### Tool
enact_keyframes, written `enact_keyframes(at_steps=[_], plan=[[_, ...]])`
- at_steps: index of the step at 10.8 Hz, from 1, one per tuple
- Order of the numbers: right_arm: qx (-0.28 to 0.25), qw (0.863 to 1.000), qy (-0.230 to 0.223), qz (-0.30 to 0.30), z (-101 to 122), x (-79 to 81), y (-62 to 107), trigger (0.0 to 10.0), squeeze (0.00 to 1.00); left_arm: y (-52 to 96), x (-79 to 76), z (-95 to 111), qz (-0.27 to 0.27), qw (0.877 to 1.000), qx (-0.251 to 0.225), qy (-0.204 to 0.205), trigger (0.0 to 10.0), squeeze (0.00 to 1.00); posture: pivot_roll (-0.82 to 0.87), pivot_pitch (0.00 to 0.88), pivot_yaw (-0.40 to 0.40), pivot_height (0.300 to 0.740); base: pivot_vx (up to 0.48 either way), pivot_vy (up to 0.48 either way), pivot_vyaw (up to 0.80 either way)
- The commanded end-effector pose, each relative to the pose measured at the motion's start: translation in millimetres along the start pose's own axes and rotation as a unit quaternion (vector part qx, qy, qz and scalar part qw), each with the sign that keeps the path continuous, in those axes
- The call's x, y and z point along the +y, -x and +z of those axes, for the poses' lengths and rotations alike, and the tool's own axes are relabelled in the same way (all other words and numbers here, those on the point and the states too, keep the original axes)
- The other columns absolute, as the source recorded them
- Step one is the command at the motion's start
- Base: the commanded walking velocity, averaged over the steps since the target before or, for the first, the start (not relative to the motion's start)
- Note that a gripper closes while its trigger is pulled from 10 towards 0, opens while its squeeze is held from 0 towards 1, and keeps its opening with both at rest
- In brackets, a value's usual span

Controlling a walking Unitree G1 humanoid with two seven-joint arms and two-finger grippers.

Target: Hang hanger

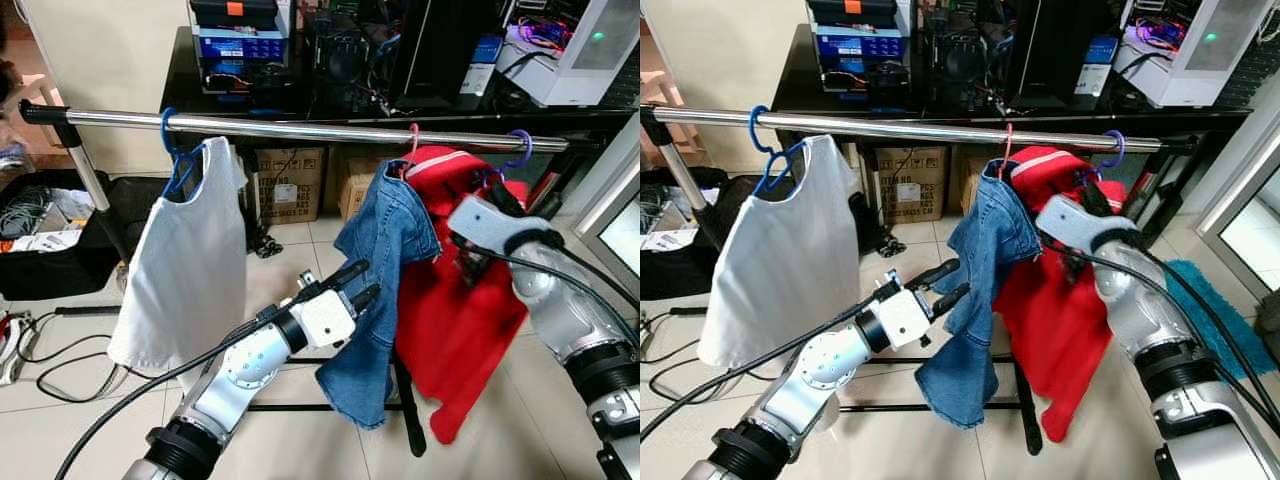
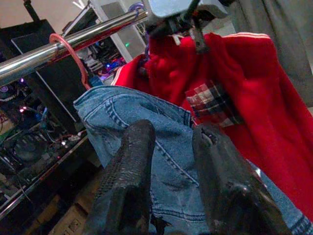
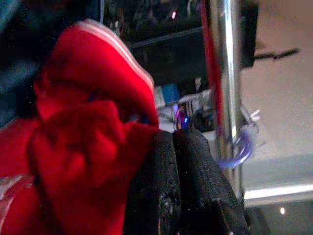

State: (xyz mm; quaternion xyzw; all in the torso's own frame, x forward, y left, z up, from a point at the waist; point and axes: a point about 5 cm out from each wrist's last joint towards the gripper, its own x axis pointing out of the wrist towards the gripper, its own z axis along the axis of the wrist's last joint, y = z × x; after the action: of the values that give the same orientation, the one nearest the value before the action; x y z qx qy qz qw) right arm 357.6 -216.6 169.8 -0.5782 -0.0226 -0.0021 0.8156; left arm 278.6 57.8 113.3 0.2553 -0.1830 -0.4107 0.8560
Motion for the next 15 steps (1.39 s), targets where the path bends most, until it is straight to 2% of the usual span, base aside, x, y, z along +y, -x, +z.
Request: enact_keyframes(at_steps=[1,2,7,11,13,14,15], plan=[[-0.034,0.999,0.010,0.007,7.5,0.1,4.1,0.0,0.00,-3.6,-0.5,6.6,-0.008,1.000,-0.016,-0.008,10.0,0.00,0.14,0.041,-0.062,0.740,0.000,0.000,0.00],[-0.067,0.998,0.006,0.015,16.9,3.3,8.2,0.0,0.00,-3.7,-0.5,6.7,-0.009,1.000,-0.017,-0.009,10.0,0.00,0.14,0.041,-0.061,0.740,0.000,0.000,0.00],[-0.131,0.989,-0.035,0.066,37.4,17.8,25.2,0.0,0.00,-5.6,-1.0,8.1,-0.013,1.000,-0.020,-0.010,10.0,0.00,0.13,0.042,-0.059,0.740,0.000,0.000,0.00],[-0.208,0.968,-0.096,0.099,70.0,19.7,36.5,0.0,0.00,-5.3,-0.8,8.5,-0.013,1.000,-0.020,-0.010,10.0,0.00,0.13,0.044,-0.055,0.740,0.000,0.000,0.00],[-0.173,0.973,-0.120,0.093,62.0,19.1,33.5,0.0,0.00,-4.5,-1.7,7.9,-0.014,1.000,-0.019,-0.010,10.0,0.00,0.13,0.045,-0.055,0.740,0.000,0.000,0.00],[-0.146,0.975,-0.146,0.087,55.9,16.0,30.6,5.8,0.00,-4.4,-1.8,7.8,-0.014,1.000,-0.018,-0.010,10.0,0.00,0.13,0.045,-0.055,0.740,0.000,0.000,0.00],[-0.105,0.972,-0.193,0.081,45.4,13.8,27.1,10.0,0.38,-4.1,-1.7,7.5,-0.014,1.000,-0.018,-0.009,10.0,0.00,0.13,0.044,-0.052,0.740,0.000,0.000,0.00]])
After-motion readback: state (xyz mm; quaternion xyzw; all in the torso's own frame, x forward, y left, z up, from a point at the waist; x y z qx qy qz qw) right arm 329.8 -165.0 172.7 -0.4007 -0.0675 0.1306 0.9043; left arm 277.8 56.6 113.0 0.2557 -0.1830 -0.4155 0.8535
